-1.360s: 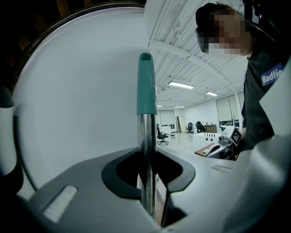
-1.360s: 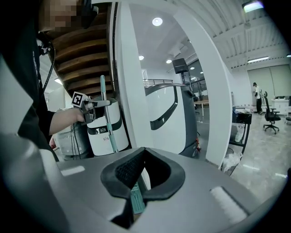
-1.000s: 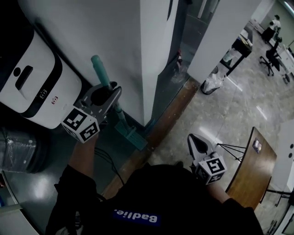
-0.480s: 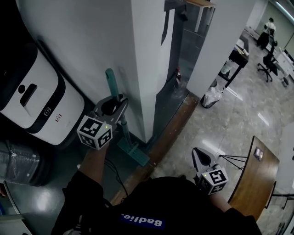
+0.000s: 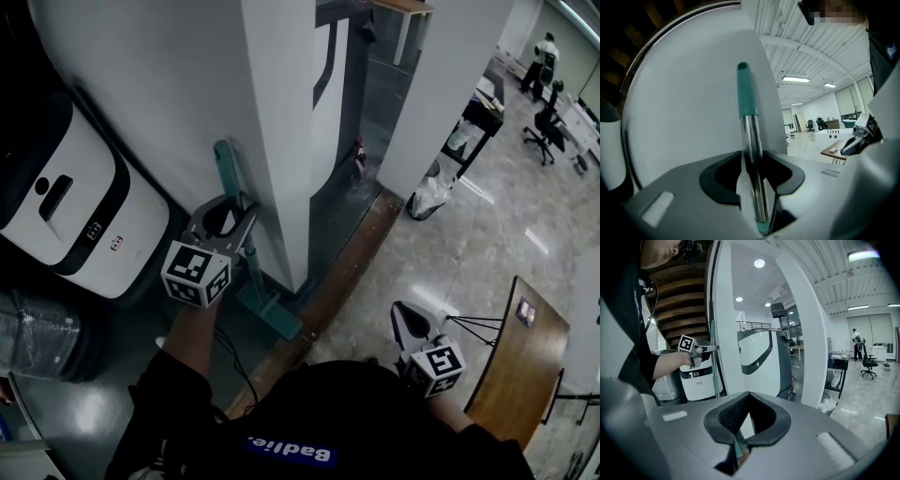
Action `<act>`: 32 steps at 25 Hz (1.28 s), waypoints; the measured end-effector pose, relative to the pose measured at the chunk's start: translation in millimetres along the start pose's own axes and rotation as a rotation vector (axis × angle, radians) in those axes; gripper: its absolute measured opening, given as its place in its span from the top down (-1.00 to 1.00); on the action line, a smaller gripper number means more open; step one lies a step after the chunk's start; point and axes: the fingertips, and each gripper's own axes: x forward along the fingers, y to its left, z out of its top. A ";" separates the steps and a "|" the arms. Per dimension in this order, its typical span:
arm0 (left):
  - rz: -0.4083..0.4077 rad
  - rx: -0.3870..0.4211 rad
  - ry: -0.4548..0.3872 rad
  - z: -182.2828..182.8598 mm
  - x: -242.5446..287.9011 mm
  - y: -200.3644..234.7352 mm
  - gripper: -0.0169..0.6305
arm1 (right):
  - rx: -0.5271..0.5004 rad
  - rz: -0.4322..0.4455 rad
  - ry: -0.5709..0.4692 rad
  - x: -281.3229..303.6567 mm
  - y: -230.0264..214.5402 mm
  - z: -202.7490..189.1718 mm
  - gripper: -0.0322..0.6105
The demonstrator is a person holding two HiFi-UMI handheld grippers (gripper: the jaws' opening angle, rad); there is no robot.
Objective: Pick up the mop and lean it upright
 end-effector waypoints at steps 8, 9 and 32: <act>0.005 -0.009 -0.007 0.2 -2.2 -4.5 0.29 | 0.007 0.002 0.003 -6.1 -3.5 -2.9 0.88; 0.004 -0.011 -0.007 0.0 -2.4 -5.7 0.27 | 0.006 0.003 0.004 -6.8 -3.4 -3.3 0.88; 0.064 -0.091 -0.041 -28.1 -51.7 -16.0 0.06 | 0.019 -0.003 0.100 -44.5 24.5 -48.3 0.88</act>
